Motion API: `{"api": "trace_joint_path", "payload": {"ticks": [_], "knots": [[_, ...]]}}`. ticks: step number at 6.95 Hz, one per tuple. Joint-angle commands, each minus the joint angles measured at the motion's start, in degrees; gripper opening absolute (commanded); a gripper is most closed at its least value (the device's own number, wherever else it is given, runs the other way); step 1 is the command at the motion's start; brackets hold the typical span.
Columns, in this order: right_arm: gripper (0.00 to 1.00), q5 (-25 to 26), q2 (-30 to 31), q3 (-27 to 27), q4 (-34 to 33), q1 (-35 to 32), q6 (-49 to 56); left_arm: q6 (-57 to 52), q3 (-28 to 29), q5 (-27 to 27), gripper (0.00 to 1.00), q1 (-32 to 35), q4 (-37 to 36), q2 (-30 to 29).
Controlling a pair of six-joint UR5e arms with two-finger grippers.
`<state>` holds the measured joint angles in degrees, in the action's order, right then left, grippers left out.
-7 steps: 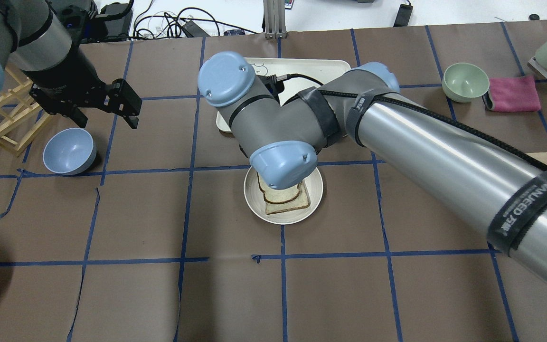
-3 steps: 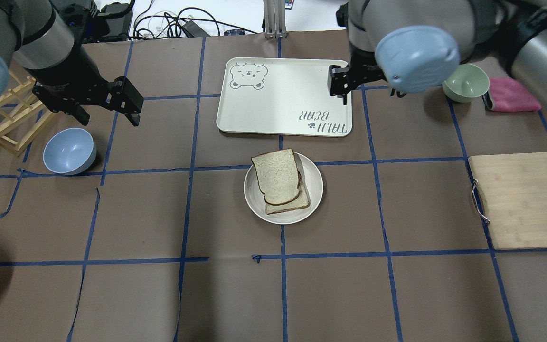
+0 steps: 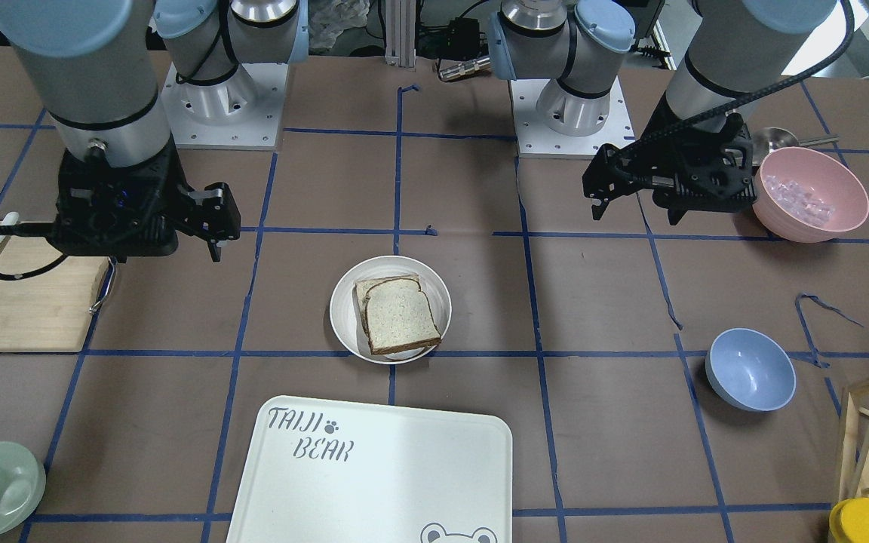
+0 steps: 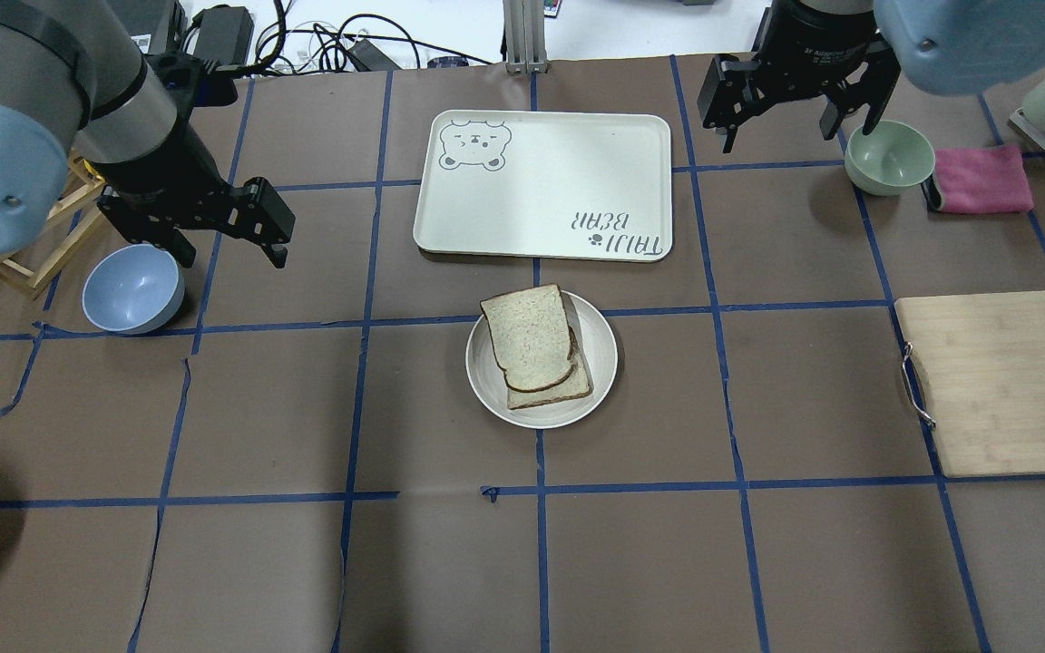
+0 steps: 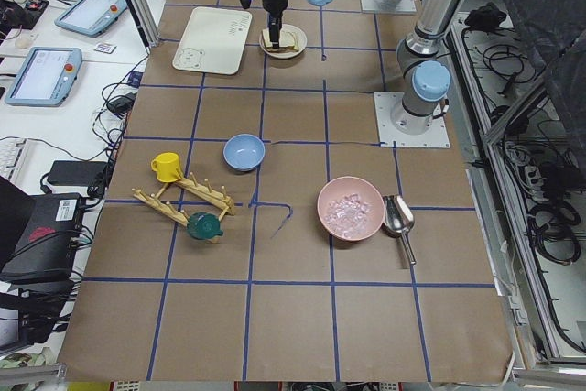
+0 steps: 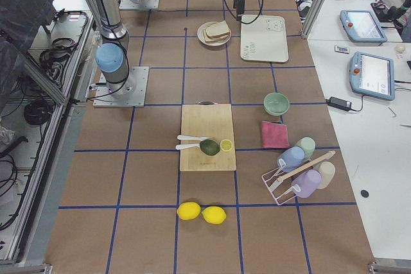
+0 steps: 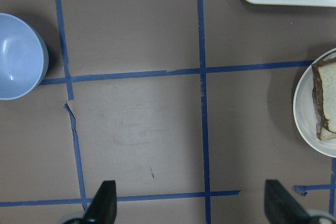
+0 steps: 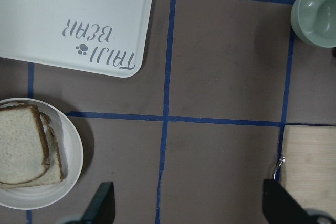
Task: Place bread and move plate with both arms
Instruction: 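Reach the left gripper to the plate rim nearest it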
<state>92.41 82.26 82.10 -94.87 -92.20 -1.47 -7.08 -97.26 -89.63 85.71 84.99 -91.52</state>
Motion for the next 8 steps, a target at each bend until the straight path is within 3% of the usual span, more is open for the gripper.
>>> {"api": "trace_joint_path", "payload": {"ticks": [1, 2, 3, 4, 6, 8], "knots": [[1.0, -1.5, 1.5, 0.2, -0.1, 0.3, -3.9, 6.5, -7.2, 7.7, 1.0, 2.3, -12.3, -3.3], [1.0, -1.5, 2.1, 0.9, -0.1, 0.2, -3.9, 8.5, -10.5, 8.5, 1.0, 4.3, -20.7, -5.6], [1.0, -1.6, 2.2, 2.6, -0.1, 0.4, -3.8, 10.8, -11.9, 8.2, 1.0, 7.0, -23.7, -7.3], [1.0, -1.9, 2.5, 2.9, -0.1, 0.3, -3.8, 12.3, -12.0, 8.1, 0.97, 9.5, -24.0, -9.4], [1.0, -1.9, 2.5, 2.9, -0.1, 0.3, -3.8, 13.7, -12.0, 8.6, 0.77, 11.2, -27.7, -14.1], [1.0, -1.7, 2.4, 3.0, -0.2, 0.3, -3.8, 16.0, -12.1, 8.6, 0.76, 13.7, -28.6, -17.5]]}}
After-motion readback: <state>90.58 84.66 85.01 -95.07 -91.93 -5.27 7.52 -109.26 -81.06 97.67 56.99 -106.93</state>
